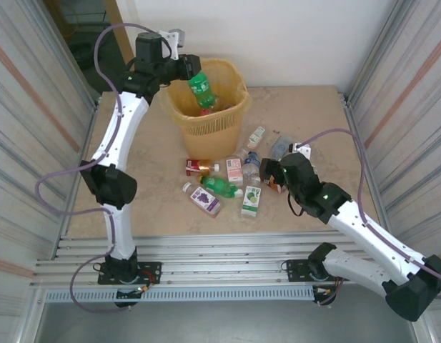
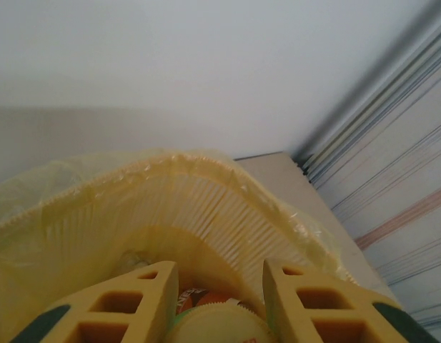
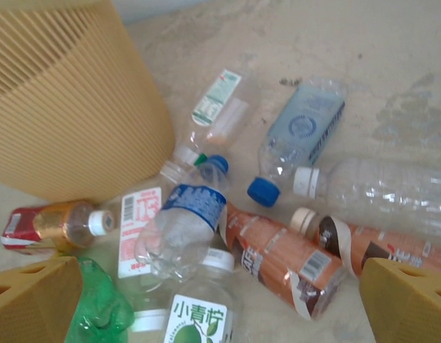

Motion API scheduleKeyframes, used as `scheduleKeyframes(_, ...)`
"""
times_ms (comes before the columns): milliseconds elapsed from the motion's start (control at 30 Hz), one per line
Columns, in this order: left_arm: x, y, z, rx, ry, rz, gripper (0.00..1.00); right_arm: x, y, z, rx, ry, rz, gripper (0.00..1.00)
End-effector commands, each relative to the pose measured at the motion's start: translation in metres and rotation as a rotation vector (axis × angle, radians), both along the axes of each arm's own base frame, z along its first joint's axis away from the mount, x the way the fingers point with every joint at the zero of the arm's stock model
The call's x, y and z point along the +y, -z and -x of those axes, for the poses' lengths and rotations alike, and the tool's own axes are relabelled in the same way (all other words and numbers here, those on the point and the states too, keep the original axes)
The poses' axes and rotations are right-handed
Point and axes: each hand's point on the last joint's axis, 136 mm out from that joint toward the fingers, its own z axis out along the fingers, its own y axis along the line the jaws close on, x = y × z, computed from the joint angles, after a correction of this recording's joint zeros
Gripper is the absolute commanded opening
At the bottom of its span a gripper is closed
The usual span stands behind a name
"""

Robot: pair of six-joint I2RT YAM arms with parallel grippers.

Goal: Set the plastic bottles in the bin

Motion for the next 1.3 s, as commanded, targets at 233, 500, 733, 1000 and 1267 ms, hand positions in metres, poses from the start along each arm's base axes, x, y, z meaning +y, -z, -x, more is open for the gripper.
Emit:
scheduleKeyframes(233, -0.020, 0.049, -0.010, 0.106, 0.097, -0.019, 0.24, 0.002, 0.053, 0.018, 0.186, 0.049, -0.045, 1.00)
scheduleKeyframes(500, -0.031, 0.071, -0.015, 0.131, 0.109, -0.047, 0.61, 0.016, 0.080, 0.024, 0.266, 0.055, -0.042, 1.00)
scheduleKeyframes(733, -0.023, 0.056, -0.009, 0.106, 0.080, -0.071, 0.78, 0.033, 0.097, 0.027, 0.320, 0.037, -0.019, 1.00)
scheduleKeyframes(1000, -0.017, 0.006, 0.023, 0.009, 0.072, -0.085, 0.85, 0.051, 0.113, 0.029, 0.376, 0.021, -0.014, 1.00)
scheduleKeyframes(1267, -0.020, -0.028, 0.068, -0.074, 0.091, -0.078, 0.99, 0.073, 0.133, 0.034, 0.453, -0.023, -0.008, 1.00)
